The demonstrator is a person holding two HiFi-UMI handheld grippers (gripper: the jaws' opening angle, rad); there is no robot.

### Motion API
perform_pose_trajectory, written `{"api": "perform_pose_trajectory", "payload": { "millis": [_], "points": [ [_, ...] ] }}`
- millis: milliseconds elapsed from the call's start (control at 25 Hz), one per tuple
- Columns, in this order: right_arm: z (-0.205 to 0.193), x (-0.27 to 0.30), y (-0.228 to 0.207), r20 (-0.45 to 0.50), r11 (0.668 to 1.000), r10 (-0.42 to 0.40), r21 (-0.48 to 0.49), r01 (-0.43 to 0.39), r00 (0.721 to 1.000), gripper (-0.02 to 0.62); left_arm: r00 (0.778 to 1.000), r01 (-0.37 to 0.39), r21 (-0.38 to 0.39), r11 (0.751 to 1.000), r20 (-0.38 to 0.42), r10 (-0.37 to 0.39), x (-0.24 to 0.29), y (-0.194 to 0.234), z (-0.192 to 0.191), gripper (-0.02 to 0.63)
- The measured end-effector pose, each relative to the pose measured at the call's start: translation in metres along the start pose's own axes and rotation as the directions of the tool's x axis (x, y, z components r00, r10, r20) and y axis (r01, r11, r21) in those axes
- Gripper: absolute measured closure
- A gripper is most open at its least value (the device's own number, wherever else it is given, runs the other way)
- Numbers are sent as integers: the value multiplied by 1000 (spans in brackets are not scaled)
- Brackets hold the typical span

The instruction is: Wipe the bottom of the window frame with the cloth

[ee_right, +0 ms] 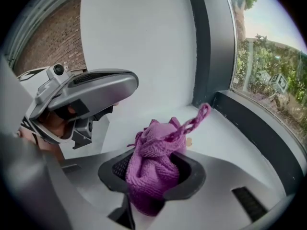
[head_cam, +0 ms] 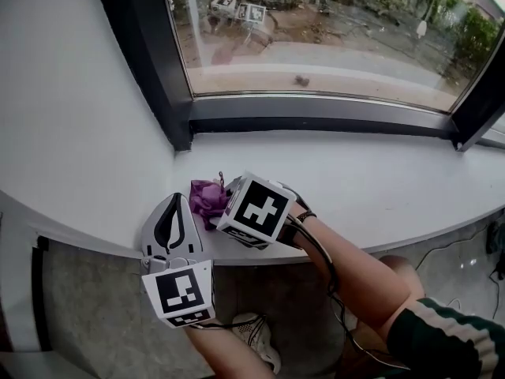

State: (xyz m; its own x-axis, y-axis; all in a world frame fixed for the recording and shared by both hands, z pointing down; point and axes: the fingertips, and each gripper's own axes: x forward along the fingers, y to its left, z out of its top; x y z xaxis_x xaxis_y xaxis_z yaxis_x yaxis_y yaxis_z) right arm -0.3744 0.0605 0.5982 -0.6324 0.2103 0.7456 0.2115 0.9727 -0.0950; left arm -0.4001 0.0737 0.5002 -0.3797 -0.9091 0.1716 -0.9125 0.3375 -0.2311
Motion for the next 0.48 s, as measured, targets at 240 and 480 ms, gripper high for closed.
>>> {"api": "perform_pose_trajectory", "payload": {
  "millis": [240,480],
  "points": [
    [-1,1,3,25,1000,-7,1,7,1000,449,1000,12,-7,1000,8,-12,2,-8,4,603],
    [8,-12,-7,124,988,-113,-88,125,986,449,999,37,-22,999,29,-36,5,-21,6,603]
  ]
}}
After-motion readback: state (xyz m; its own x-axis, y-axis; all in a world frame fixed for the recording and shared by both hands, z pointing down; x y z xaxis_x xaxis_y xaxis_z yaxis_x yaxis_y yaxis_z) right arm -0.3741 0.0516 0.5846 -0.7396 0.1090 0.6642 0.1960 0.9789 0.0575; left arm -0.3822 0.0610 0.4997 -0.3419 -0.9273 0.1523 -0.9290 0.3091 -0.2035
